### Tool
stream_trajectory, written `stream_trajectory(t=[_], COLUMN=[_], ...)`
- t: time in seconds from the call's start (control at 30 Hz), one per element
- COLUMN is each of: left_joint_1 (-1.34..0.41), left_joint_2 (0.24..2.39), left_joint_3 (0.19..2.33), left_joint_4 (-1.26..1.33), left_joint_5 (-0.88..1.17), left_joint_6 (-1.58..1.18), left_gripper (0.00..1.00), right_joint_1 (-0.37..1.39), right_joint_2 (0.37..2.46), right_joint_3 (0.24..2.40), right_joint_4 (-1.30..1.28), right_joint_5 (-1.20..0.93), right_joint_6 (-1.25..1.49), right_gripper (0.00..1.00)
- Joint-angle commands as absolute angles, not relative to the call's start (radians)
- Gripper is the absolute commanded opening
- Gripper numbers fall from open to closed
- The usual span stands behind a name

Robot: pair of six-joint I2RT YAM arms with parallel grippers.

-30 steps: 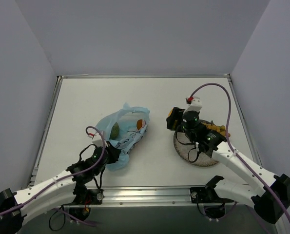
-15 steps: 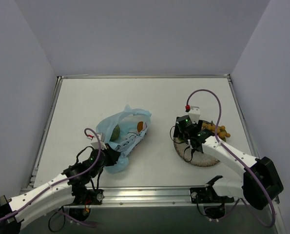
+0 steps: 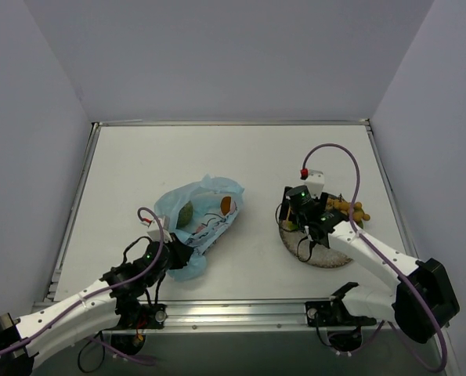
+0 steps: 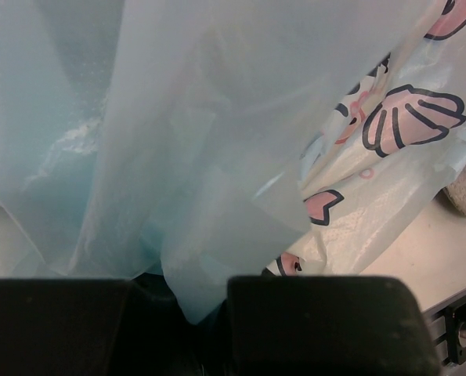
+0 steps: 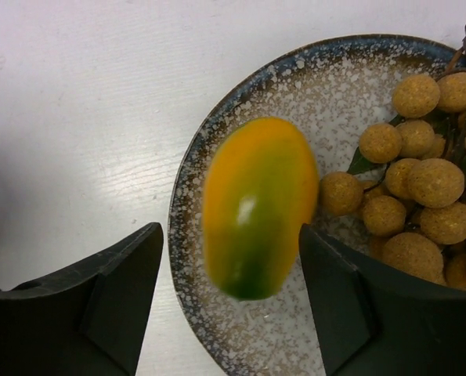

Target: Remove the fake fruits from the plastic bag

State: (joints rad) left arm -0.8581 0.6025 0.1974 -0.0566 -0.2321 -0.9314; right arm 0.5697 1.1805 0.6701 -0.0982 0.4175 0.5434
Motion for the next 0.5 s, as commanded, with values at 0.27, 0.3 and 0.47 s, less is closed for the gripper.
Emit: stream_trajectory(t=[0.27,0.3,0.47], left_joint_1=[-0.868,-0.868,-0.873], left_joint_2=[0.598,0.600,0.583], left_joint_3=[0.209,0.210,0.219], left_joint_4=[-0.136,-0.150,-0.251], left_joint_5=[-0.258,-0.264,-0.267], left_joint_6=[-0.959,-0.974,-1.015], left_gripper=[0.02,0.02,0.02], right_joint_1=[1.019,1.038,1.091], right_joint_2=[1.218,1.248,1.534], right_joint_3=[0.900,0.917,1.038], right_joint_4=[0.086,0.118,0.250], right_joint_5=[0.345,0.324,0.235], right_joint_6=[0.434,0.399,0.362], right_gripper=[0.13,0.13,0.15])
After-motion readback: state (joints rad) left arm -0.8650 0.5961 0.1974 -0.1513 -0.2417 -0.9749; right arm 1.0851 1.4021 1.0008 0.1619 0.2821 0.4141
